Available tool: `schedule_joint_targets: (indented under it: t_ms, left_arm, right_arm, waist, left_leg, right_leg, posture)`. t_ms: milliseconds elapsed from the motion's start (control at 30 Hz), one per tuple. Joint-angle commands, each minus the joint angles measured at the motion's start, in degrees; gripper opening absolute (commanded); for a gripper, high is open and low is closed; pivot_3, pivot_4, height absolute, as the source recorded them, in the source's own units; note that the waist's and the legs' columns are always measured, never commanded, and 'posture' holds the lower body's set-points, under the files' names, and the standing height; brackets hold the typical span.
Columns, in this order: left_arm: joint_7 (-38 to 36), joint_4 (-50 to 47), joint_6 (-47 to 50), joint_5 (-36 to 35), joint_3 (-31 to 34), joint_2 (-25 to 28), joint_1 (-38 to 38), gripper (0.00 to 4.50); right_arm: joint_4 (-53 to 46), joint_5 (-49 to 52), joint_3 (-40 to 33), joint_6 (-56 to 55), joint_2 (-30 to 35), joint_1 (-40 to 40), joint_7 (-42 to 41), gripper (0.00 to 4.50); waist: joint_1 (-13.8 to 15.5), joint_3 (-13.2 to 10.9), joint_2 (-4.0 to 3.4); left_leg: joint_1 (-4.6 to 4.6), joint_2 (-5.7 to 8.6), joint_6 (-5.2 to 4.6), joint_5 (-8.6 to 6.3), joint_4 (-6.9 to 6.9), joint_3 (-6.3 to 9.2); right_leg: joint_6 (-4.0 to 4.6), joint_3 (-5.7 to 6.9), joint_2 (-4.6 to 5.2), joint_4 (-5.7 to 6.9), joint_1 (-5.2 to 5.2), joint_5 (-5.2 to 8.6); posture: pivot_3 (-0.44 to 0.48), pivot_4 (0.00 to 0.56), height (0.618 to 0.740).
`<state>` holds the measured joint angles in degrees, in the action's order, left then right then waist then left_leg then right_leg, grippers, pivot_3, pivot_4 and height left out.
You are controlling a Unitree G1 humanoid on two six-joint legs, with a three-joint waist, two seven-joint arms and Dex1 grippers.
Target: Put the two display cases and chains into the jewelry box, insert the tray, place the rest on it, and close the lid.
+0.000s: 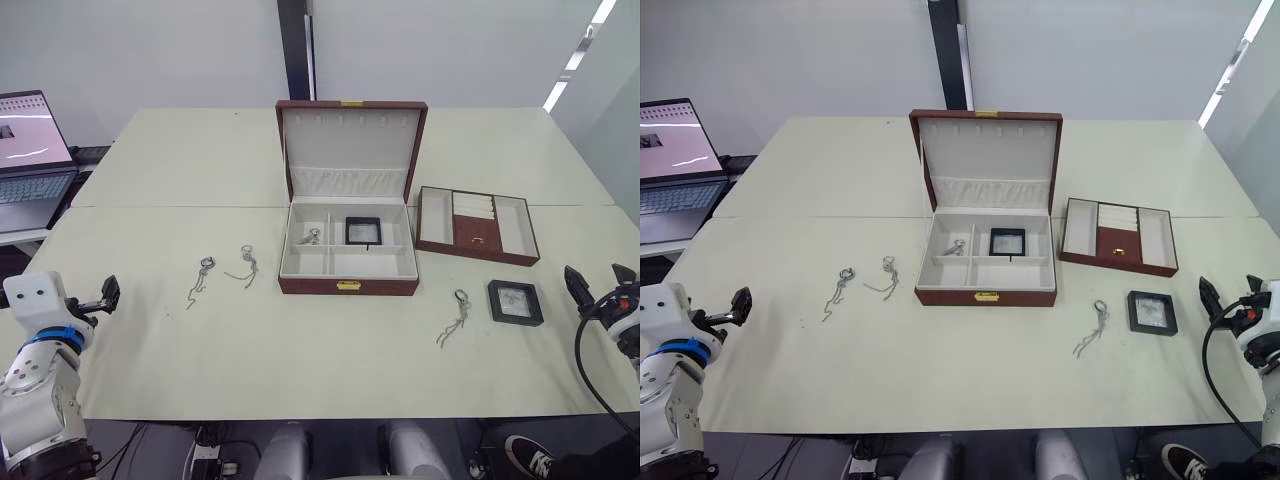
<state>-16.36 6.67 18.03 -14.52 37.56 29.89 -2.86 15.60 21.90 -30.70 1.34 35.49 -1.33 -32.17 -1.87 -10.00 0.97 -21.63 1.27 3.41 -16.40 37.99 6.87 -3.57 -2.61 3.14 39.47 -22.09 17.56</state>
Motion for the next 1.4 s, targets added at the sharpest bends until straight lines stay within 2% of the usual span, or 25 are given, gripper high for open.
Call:
schedule_joint_targets:
  t_ms: [33, 333, 467, 600, 733, 867, 1000, 1167, 1400]
  left_arm:
    - [0.58, -2.42, -1.07, -1.33, 0.94, 0.59, 0.50, 4.48]
    - [-0.47, -0.93, -2.53, -2.38, 0.06, 2.08, 0.12, 4.48]
    - [-1.79, -0.34, -3.62, -3.17, 0.42, 3.03, -0.38, 4.48]
    - [-4.52, -1.28, -4.60, -5.73, 0.70, 2.62, 0.16, 4.48]
    - [-8.24, -2.65, -3.76, -9.07, -1.16, 1.70, -0.24, 4.48]
    - [-11.67, -2.93, -2.71, -9.49, -5.37, 2.03, -0.26, 4.48]
    - [-13.72, -3.05, -2.97, -8.46, -9.37, 2.60, -0.73, 4.48]
    - [-13.87, -3.82, -3.89, -7.06, -13.64, 1.47, -1.18, 4.48]
    - [-12.12, -4.47, -4.30, -5.04, -17.21, -0.20, -1.25, 4.48]
  right_arm:
    - [0.12, 0.19, -0.93, -1.87, 0.24, -0.55, 0.05, 4.50]
    - [1.32, 0.55, -0.93, -2.61, 0.16, -0.80, -0.72, 4.50]
    - [0.13, 2.17, -0.99, -2.48, 0.77, -0.51, -4.11, 4.50]
    - [-7.10, 6.53, 0.40, 1.40, 2.36, 1.43, -11.43, 4.50]
    - [-18.50, 11.34, 3.69, 8.33, 4.83, 3.31, -17.24, 4.50]
    - [-30.58, 17.68, 7.95, 17.67, 9.09, 2.30, -21.61, 4.50]
    - [-38.06, 20.45, 12.03, 21.98, 11.93, 0.01, -24.05, 4.50]
    - [-43.28, 22.06, 15.72, 24.74, 11.94, -3.94, -23.84, 4.50]
    - [-41.93, 20.07, 16.79, 24.94, 10.95, -4.95, -23.22, 4.50]
  waist:
    - [0.00, 0.01, -0.01]
    - [-0.04, 0.03, -0.02]
    - [-0.06, 0.03, -0.02]
    - [-0.06, 0.05, -0.07]
    - [-0.07, 0.08, -0.08]
    - [-0.04, 0.10, -0.10]
    - [0.05, 0.10, -0.07]
    - [0.12, 0.12, -0.05]
    - [0.18, 0.13, -0.03]
  left_leg:
    - [0.00, 0.00, 0.00, 0.00, 0.00, -0.01]
    - [0.01, -0.01, 0.00, 0.00, 0.00, -0.03]
    - [0.02, -0.01, 0.00, 0.00, -0.01, -0.03]
    - [0.02, -0.01, 0.00, 0.00, -0.02, -0.03]
    - [0.02, -0.03, 0.00, 0.00, -0.02, -0.01]
    - [0.01, -0.02, 0.00, 0.00, -0.01, 0.05]
    - [-0.02, -0.02, 0.00, 0.00, 0.00, 0.11]
    - [-0.05, -0.01, 0.00, 0.00, -0.01, 0.16]
    - [-0.08, -0.01, 0.00, 0.00, -0.02, 0.19]
  right_leg:
    - [0.00, 0.00, 0.00, 0.00, 0.00, 0.00]
    - [0.00, -0.01, -0.01, 0.00, 0.01, 0.00]
    - [0.00, -0.01, -0.01, 0.00, 0.01, 0.00]
    - [0.00, -0.02, -0.01, -0.01, 0.01, 0.00]
    - [0.00, -0.01, -0.01, -0.01, 0.02, 0.00]
    - [0.00, 0.03, -0.01, -0.01, 0.03, 0.00]
    - [0.00, 0.10, -0.01, -0.08, 0.06, 0.00]
    - [0.00, 0.15, -0.01, -0.14, 0.07, 0.00]
    - [0.00, 0.19, 0.00, -0.21, 0.07, 0.00]
  posture:
    - [0.000, 0.150, 0.740]
    - [0.000, 0.150, 0.740]
    - [0.000, 0.150, 0.740]
    - [0.000, 0.150, 0.740]
    - [0.000, 0.150, 0.740]
    - [0.000, 0.150, 0.740]
    - [0.000, 0.150, 0.740]
    - [0.000, 0.150, 0.740]
    - [0.000, 0.150, 0.740]
